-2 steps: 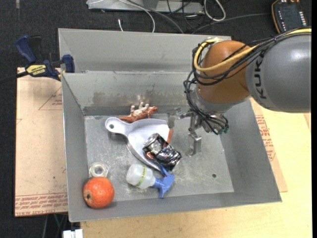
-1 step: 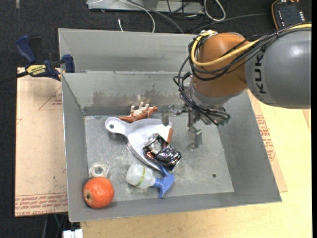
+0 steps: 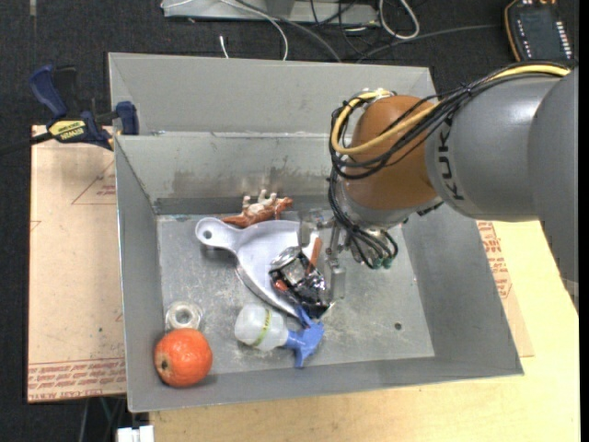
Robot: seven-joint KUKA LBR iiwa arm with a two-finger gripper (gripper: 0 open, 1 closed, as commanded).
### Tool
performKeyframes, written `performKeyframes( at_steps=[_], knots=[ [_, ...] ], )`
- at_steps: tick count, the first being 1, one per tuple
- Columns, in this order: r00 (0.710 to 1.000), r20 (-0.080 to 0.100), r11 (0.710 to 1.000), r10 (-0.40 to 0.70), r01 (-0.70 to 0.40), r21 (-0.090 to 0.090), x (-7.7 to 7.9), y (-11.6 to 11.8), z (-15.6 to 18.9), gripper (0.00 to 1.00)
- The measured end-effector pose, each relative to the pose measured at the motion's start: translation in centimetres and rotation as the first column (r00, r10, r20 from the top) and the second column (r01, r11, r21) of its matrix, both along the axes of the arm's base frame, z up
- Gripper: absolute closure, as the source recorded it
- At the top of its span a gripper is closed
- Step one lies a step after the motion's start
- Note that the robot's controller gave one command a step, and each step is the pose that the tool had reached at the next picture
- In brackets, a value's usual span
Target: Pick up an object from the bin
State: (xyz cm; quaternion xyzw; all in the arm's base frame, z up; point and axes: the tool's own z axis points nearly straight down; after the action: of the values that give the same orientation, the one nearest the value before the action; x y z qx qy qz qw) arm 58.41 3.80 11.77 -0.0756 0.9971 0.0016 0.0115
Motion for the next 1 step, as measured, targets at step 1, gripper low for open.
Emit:
performKeyframes(
  at_steps=[1],
  knots=[
    [0.997, -0.002, 0.997, -0.077, 0.077, 0.003, 1.37, 0.02, -0.12, 0.0]
  ],
)
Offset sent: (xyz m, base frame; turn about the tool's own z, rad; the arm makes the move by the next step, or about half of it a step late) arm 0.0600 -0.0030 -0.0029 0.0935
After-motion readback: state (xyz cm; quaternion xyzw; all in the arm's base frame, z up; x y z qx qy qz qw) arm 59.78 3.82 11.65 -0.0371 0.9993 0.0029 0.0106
